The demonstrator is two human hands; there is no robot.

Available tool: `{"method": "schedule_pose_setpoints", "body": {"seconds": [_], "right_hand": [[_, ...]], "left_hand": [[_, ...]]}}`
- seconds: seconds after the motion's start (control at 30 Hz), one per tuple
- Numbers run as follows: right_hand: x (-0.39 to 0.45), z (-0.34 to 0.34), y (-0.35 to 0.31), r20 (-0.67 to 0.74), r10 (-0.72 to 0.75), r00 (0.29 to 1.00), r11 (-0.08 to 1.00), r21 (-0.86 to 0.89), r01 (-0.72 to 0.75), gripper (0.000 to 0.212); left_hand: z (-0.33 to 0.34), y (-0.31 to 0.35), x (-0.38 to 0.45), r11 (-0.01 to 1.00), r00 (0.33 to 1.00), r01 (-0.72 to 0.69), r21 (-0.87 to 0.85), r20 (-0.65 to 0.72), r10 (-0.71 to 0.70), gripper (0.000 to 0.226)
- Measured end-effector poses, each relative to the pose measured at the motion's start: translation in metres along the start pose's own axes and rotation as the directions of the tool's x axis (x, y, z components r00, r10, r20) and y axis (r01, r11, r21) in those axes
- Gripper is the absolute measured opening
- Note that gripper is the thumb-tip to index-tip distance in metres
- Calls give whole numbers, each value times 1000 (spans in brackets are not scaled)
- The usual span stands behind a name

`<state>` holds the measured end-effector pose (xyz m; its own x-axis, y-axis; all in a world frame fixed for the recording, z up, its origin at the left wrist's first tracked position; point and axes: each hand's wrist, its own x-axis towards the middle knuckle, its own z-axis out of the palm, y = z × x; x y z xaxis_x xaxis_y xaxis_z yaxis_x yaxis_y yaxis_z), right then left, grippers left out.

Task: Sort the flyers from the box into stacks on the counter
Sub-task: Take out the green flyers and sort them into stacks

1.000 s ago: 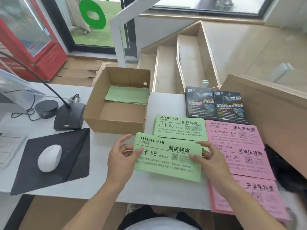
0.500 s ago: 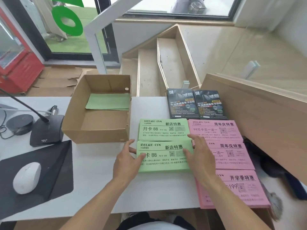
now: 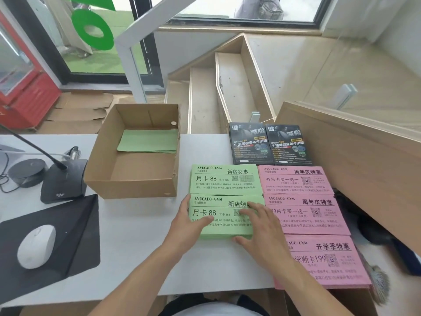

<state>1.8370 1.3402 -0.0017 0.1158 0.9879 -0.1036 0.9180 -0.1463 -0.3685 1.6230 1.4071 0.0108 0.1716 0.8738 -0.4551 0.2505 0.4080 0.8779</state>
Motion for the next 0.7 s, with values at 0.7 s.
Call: {"method": "schedule_pose_setpoints", "body": {"seconds": [0.7], "right_hand": [[12,-3,-16,-86,-42,995,999,-35,39,26]], "left_hand": [[-5,-21,0,625,864,-406,667,58,500,49]]}}
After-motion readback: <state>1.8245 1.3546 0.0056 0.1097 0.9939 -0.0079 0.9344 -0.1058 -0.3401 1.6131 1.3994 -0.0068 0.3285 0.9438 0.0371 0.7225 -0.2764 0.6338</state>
